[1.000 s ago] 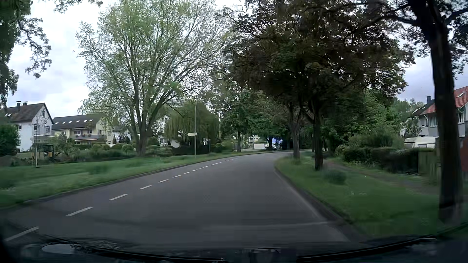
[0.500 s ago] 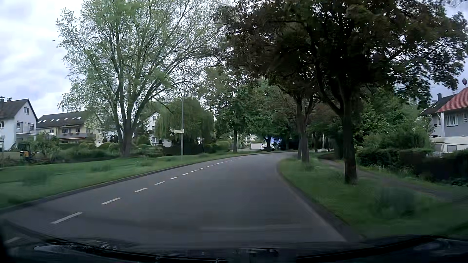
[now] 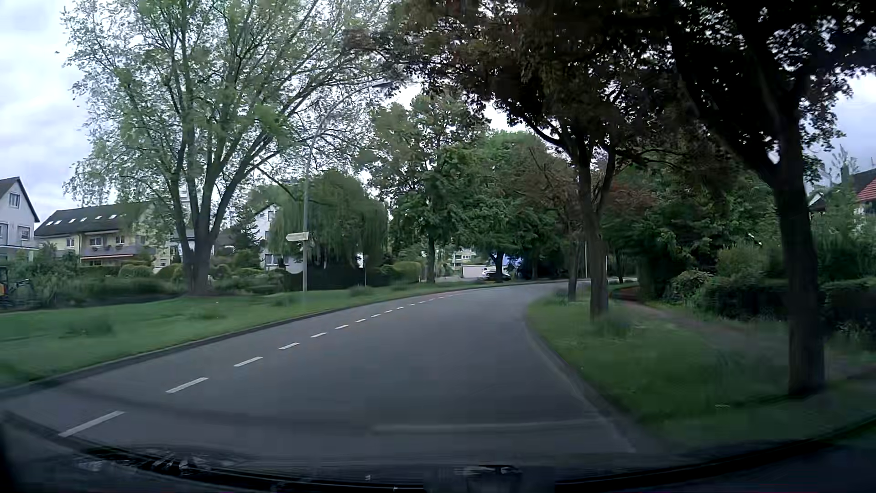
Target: Follow the waypoints while adhering to traffic rules and regulations
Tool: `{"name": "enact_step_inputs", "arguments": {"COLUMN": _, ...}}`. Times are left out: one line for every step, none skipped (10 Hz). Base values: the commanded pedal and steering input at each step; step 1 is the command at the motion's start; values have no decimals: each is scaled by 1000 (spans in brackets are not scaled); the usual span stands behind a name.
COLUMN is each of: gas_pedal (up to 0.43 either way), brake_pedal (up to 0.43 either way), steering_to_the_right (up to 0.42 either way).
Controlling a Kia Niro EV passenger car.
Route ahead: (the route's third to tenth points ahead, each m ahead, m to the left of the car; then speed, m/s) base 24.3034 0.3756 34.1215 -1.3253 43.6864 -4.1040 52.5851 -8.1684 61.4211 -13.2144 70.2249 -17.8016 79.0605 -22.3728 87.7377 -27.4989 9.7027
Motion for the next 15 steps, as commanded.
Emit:
{"name": "enact_step_inputs", "arguments": {"gas_pedal": 79, "brake_pedal": 0, "steering_to_the_right": 14}}
{"name": "enact_step_inputs", "arguments": {"gas_pedal": 79, "brake_pedal": 0, "steering_to_the_right": 15}}
{"name": "enact_step_inputs", "arguments": {"gas_pedal": 79, "brake_pedal": 0, "steering_to_the_right": 15}}
{"name": "enact_step_inputs", "arguments": {"gas_pedal": 79, "brake_pedal": 0, "steering_to_the_right": 16}}
{"name": "enact_step_inputs", "arguments": {"gas_pedal": 79, "brake_pedal": 0, "steering_to_the_right": 19}}
{"name": "enact_step_inputs", "arguments": {"gas_pedal": 79, "brake_pedal": 0, "steering_to_the_right": 22}}
{"name": "enact_step_inputs", "arguments": {"gas_pedal": 79, "brake_pedal": 0, "steering_to_the_right": 25}}
{"name": "enact_step_inputs", "arguments": {"gas_pedal": 79, "brake_pedal": 0, "steering_to_the_right": 28}}
{"name": "enact_step_inputs", "arguments": {"gas_pedal": 79, "brake_pedal": 0, "steering_to_the_right": 28}}
{"name": "enact_step_inputs", "arguments": {"gas_pedal": 79, "brake_pedal": 0, "steering_to_the_right": 28}}
{"name": "enact_step_inputs", "arguments": {"gas_pedal": 79, "brake_pedal": 0, "steering_to_the_right": 28}}
{"name": "enact_step_inputs", "arguments": {"gas_pedal": 79, "brake_pedal": 0, "steering_to_the_right": 28}}
{"name": "enact_step_inputs", "arguments": {"gas_pedal": 79, "brake_pedal": 0, "steering_to_the_right": 28}}
{"name": "enact_step_inputs", "arguments": {"gas_pedal": 79, "brake_pedal": 0, "steering_to_the_right": 29}}
{"name": "enact_step_inputs", "arguments": {"gas_pedal": 79, "brake_pedal": 0, "steering_to_the_right": 30}}
